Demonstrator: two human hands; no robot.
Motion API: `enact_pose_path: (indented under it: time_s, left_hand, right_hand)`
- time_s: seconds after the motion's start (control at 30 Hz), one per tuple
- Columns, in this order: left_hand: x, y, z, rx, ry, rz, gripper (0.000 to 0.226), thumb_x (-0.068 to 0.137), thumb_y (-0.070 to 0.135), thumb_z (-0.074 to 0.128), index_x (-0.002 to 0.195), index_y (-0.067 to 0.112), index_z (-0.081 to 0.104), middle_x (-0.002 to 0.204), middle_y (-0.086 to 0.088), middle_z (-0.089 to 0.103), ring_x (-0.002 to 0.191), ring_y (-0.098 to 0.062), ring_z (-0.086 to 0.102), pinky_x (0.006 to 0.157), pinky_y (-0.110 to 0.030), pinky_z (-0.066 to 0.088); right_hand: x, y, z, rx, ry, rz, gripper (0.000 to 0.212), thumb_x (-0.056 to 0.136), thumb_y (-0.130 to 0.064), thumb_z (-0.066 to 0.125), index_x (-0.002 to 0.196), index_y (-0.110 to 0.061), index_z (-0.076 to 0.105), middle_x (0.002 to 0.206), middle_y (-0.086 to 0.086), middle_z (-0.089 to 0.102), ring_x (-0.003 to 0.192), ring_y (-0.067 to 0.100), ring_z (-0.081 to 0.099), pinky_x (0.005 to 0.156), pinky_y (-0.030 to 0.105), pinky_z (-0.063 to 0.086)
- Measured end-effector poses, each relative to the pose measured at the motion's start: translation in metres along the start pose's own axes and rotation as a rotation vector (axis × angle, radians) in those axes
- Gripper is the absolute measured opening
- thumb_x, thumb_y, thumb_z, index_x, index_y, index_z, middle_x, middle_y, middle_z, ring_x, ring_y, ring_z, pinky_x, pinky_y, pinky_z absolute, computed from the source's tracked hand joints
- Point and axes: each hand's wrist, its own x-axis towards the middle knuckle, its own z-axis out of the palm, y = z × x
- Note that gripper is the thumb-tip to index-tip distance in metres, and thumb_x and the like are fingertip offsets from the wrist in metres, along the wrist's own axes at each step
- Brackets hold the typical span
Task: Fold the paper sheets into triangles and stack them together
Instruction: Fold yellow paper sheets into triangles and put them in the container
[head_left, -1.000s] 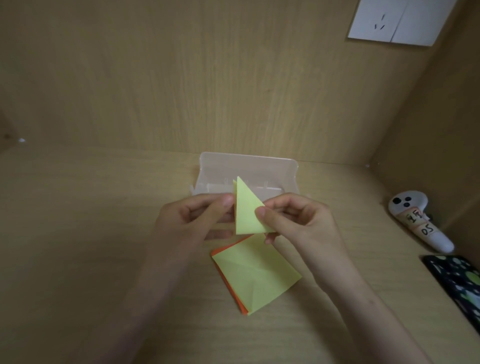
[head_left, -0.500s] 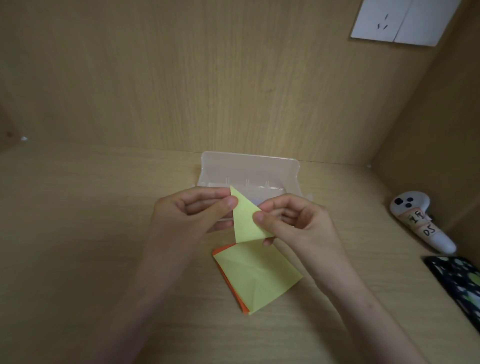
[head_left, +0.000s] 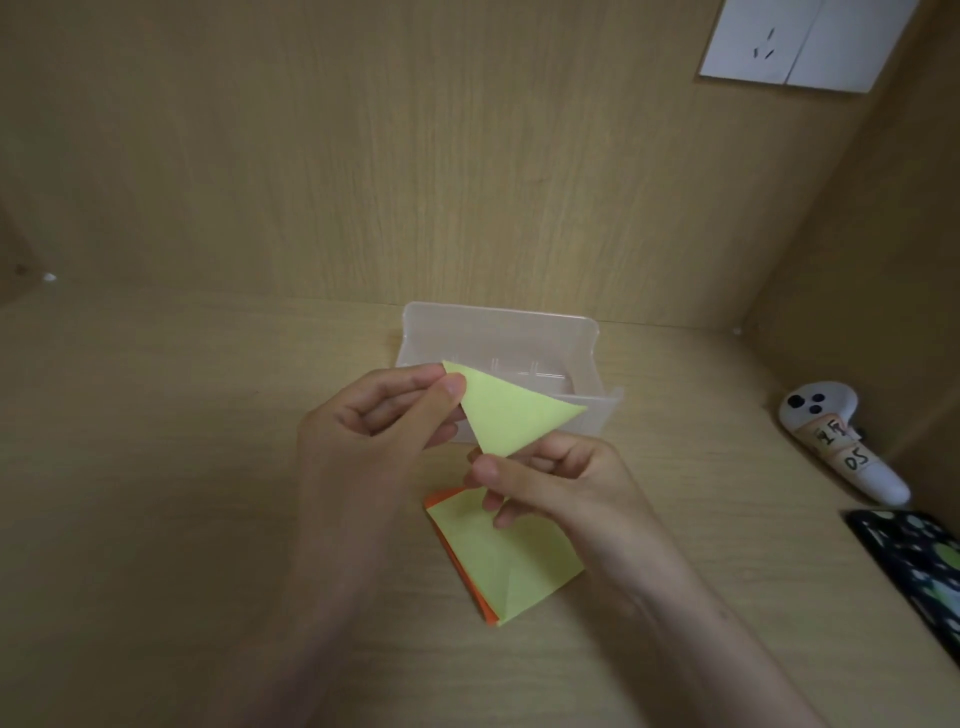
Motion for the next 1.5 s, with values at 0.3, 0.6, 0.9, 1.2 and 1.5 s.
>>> enact_pose_path:
  time_s: [0.3,0.6,0.9,1.2,1.5]
  left_hand:
    - [0.001,-0.003,-0.002,-0.127,-0.035,-0.137,0.029,0.058,0.023,0.072,0.084,0.011,0.069,0.075,-0.003,0.074,0.071,-0.011,0.071,0.062,-0.018,0.055]
    - [0.007,-0.007,-0.009,0.088,-0.196,-0.113,0.028,0.065,0.011,0.077,0.09,0.016,0.065,0.065,0.0,0.07,0.067,-0.01,0.069,0.066,-0.021,0.057]
    - [0.01,-0.011,-0.01,0.002,-0.249,-0.231,0.046,0.05,0.014,0.077,0.096,0.012,0.069,0.074,-0.007,0.068,0.07,-0.013,0.07,0.064,-0.019,0.057]
    - [0.006,-0.012,-0.008,-0.183,-0.365,-0.315,0.049,0.063,0.002,0.07,0.111,0.005,0.062,0.091,-0.019,0.073,0.078,-0.021,0.073,0.069,-0.021,0.056]
    - [0.0,-0.023,-0.006,-0.132,-0.269,-0.266,0.048,0.06,0.011,0.081,0.105,0.014,0.067,0.101,-0.01,0.073,0.092,-0.021,0.071,0.068,-0.018,0.055]
  right_hand:
    - [-0.001,-0.004,0.001,0.126,-0.023,0.014,0.007,0.067,-0.013,0.071,0.065,-0.008,0.067,0.071,0.013,0.069,0.051,0.014,0.053,0.049,0.022,0.044]
    - [0.001,-0.004,-0.011,0.024,-0.033,0.019,0.022,0.065,-0.011,0.078,0.072,0.003,0.064,0.068,0.013,0.068,0.047,0.011,0.048,0.05,0.021,0.041]
    - [0.0,-0.003,-0.009,0.045,0.025,-0.024,0.015,0.066,-0.024,0.072,0.07,-0.009,0.07,0.073,0.01,0.07,0.053,0.012,0.053,0.049,0.02,0.044]
    - [0.0,-0.001,-0.001,0.144,0.183,-0.056,0.008,0.075,-0.012,0.069,0.075,-0.004,0.069,0.065,0.003,0.067,0.05,0.011,0.048,0.049,0.02,0.04]
    - [-0.001,0.001,0.003,0.203,0.254,-0.116,0.021,0.072,-0.014,0.069,0.084,0.002,0.069,0.069,0.009,0.068,0.051,0.012,0.048,0.051,0.021,0.043]
